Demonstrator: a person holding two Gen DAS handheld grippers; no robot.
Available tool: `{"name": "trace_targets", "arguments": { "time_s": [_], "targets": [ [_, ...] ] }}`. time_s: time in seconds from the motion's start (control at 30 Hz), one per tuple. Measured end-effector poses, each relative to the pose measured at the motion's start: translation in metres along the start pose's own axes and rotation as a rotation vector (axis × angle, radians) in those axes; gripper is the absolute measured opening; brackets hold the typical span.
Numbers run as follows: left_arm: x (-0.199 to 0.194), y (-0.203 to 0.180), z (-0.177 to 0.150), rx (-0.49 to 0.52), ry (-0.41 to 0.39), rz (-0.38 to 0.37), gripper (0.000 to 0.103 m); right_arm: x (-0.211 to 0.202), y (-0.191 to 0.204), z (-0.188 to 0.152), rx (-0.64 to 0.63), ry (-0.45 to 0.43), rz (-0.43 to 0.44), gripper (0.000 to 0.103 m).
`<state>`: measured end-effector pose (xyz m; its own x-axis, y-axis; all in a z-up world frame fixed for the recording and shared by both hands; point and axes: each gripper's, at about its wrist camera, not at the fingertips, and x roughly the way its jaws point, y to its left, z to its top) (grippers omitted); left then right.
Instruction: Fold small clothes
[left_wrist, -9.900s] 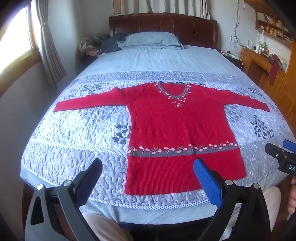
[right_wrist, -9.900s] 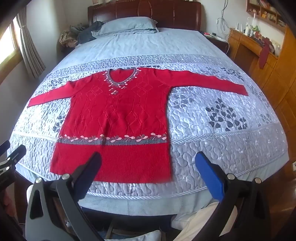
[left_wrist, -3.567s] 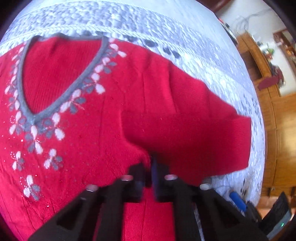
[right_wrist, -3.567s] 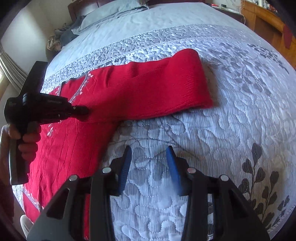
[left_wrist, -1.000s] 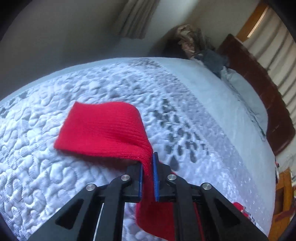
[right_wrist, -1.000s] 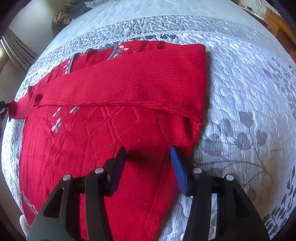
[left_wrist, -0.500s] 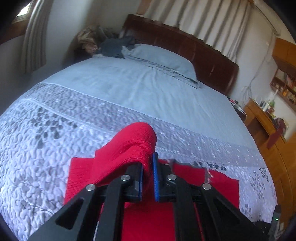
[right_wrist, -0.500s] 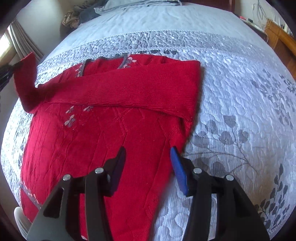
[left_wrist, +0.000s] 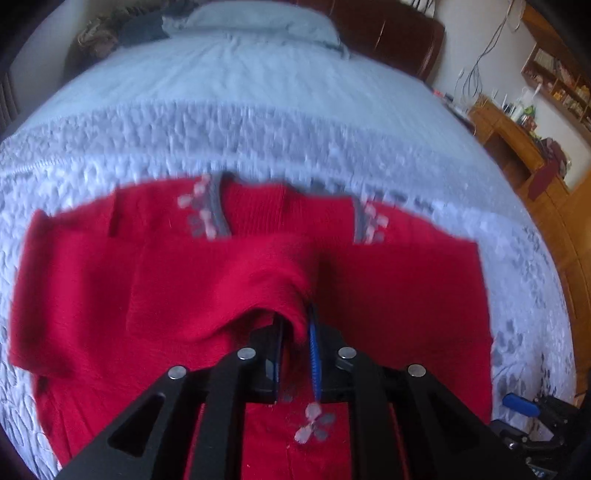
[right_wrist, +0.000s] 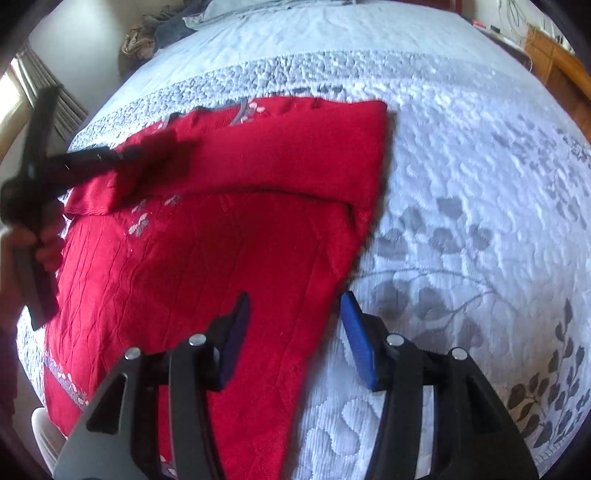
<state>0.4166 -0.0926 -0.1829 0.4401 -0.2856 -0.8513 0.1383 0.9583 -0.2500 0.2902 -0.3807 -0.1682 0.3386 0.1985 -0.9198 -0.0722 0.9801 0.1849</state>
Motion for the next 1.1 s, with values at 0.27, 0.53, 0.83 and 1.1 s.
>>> {"name": "trace_targets", "arguments": {
  "time_s": [0.27,0.53,0.83,1.1],
  "targets": [
    [-0.091,0.036,-0.053,0.076,-0.050,0.062,0.068,0.006,0.034,-0.006,-0.073,0.038,0.037,0.052],
    [-0.076,0.126,-0.097,-0.051,0.131,0.213,0.067,0.043,0.088,0.000,-0.117,0.190,0.080,0.053],
    [-0.128,0.151,-0.130,-0.090,-0.033,0.218,0.075,0.028,0.150,0.055,-0.144,0.206,0.084,0.049],
    [-0.137,0.198,-0.110,-0.246,-0.032,0.233,0.082,0.069,0.255,0.144,-0.185,0.219,0.131,0.046]
  ]
}}
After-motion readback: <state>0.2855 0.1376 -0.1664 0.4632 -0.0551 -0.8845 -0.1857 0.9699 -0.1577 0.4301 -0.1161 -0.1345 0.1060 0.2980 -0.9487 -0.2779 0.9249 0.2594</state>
